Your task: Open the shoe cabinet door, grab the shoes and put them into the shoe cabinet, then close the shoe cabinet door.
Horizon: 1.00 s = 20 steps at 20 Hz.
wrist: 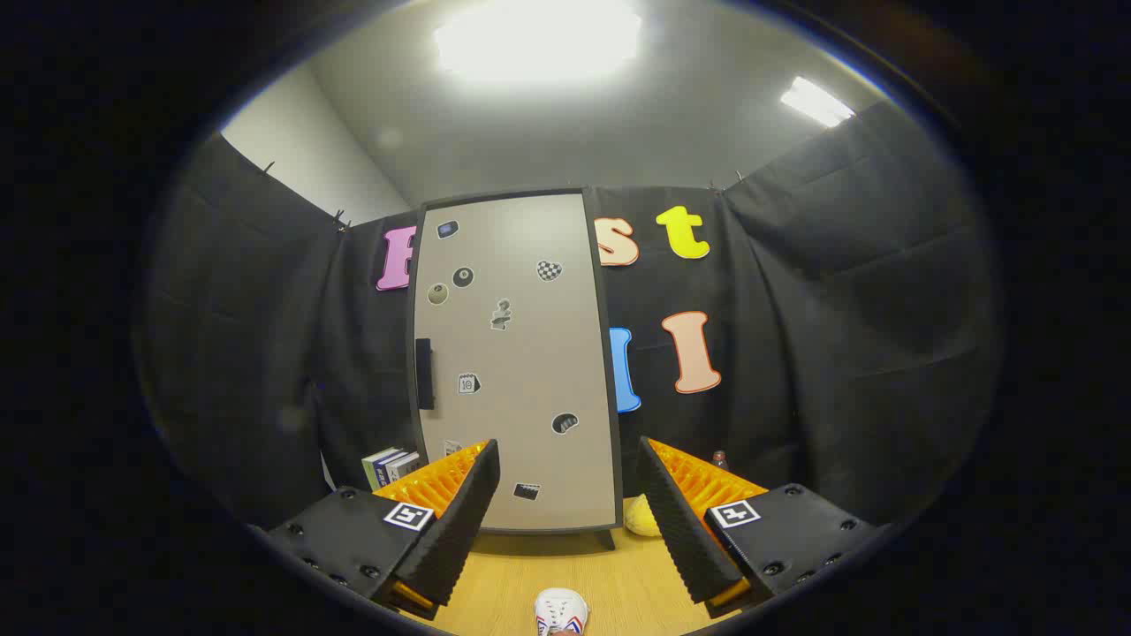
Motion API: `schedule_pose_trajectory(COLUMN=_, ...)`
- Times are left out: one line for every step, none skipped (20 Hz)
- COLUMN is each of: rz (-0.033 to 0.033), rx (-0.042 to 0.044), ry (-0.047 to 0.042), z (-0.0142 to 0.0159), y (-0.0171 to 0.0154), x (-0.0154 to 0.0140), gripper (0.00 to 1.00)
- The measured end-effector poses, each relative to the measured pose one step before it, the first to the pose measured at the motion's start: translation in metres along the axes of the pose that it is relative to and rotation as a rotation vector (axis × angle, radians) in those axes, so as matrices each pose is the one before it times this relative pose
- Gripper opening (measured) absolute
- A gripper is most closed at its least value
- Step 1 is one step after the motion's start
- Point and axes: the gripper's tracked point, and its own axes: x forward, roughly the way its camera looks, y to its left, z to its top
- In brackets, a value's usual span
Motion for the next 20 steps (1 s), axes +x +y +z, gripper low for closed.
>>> schedule_pose_trajectory(rz=-0.00037, rx=0.00021, ry=0.00099, z=-0.00032, y=0.00084, x=-0.00062, gripper=0.97)
schedule_pose_trajectory(rz=-0.00080, rx=0.00160, ry=0.00085, z=0.00039, y=0.00112, x=0.00052, gripper=0.97)
schedule_pose_trajectory(rz=0.00110, rx=0.00191, ry=0.00040, z=0.00043, y=0.00173, x=0.00080, gripper=0.97)
schedule_pose_trajectory(rz=0.00194, rx=0.00045, ry=0.00025, z=0.00028, y=0.00252, x=0.00046, gripper=0.97)
schedule_pose_trajectory(rz=0.00057, rx=-0.00124, ry=-0.00038, z=0.00045, y=0.00132, x=0.00074, gripper=0.97)
schedule_pose_trajectory(rz=0.00100, rx=-0.00196, ry=-0.00060, z=0.00108, y=0.00185, x=0.00122, gripper=0.97)
schedule_pose_trajectory(rz=0.00224, rx=-0.00152, ry=-0.00091, z=0.00047, y=0.00157, x=0.00191, gripper=0.97)
schedule_pose_trajectory(rz=0.00311, rx=-0.00042, ry=-0.00027, z=-0.00010, y=0.00232, x=0.00127, gripper=0.97)
schedule_pose_trajectory(rz=0.00503, rx=0.00038, ry=0.00132, z=0.00022, y=0.00341, x=0.00176, gripper=0.97)
schedule_pose_trajectory(rz=0.00495, rx=0.00111, ry=0.00224, z=-0.00005, y=0.00271, x=0.00289, gripper=0.98)
schedule_pose_trajectory(rz=0.00585, rx=0.00080, ry=0.00207, z=-0.00001, y=0.00316, x=0.00305, gripper=0.98)
schedule_pose_trajectory(rz=0.00656, rx=0.00018, ry=0.00175, z=0.00078, y=0.00366, x=0.00338, gripper=0.98)
schedule_pose_trajectory(rz=0.00835, rx=-0.00041, ry=-0.00014, z=0.00059, y=0.00361, x=0.00470, gripper=0.98)
schedule_pose_trajectory(rz=0.00895, rx=-0.00085, ry=-0.00228, z=0.00224, y=0.00368, x=0.00505, gripper=0.98)
schedule_pose_trajectory(rz=0.00965, rx=-0.00215, ry=-0.00246, z=0.00186, y=0.00448, x=0.00598, gripper=0.98)
schedule_pose_trajectory(rz=0.00953, rx=-0.00245, ry=-0.00261, z=0.00239, y=0.00341, x=0.00624, gripper=0.98)
schedule_pose_trajectory(rz=0.01030, rx=-0.00188, ry=-0.00429, z=0.00247, y=0.00514, x=0.00710, gripper=0.98)
schedule_pose_trajectory(rz=0.01097, rx=-0.00096, ry=-0.00438, z=0.00331, y=0.00501, x=0.00764, gripper=0.98)
schedule_pose_trajectory(rz=0.01223, rx=-0.00139, ry=-0.00429, z=0.00329, y=0.00467, x=0.00829, gripper=0.98)
schedule_pose_trajectory(rz=0.01183, rx=-0.00266, ry=-0.00719, z=0.00430, y=0.00516, x=0.00860, gripper=0.98)
